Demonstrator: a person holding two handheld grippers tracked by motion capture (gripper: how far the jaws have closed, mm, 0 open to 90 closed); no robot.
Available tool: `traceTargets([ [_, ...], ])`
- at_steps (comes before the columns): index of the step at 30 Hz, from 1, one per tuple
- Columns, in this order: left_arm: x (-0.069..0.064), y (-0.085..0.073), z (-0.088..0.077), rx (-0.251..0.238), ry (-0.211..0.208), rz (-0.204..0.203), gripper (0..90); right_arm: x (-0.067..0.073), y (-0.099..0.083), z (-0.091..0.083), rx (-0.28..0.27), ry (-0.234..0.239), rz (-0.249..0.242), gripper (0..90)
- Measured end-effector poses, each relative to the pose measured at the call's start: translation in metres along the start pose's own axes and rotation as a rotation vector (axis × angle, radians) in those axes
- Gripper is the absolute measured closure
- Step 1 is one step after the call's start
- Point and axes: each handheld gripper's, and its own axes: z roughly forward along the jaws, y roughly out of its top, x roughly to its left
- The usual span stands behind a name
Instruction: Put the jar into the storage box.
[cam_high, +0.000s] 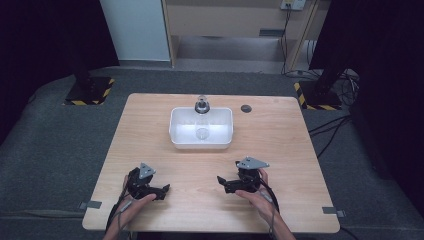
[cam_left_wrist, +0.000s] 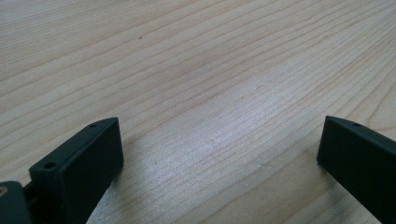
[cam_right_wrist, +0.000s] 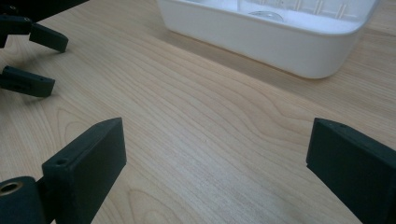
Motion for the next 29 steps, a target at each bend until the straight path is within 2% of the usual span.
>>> traceTargets([
  [29, 0.0, 0.0, 0.0, 0.0, 0.0, 0.0, 0.0, -0.001, -0.012, -0.013, 0.003, -0.005, 0.019, 4.7],
])
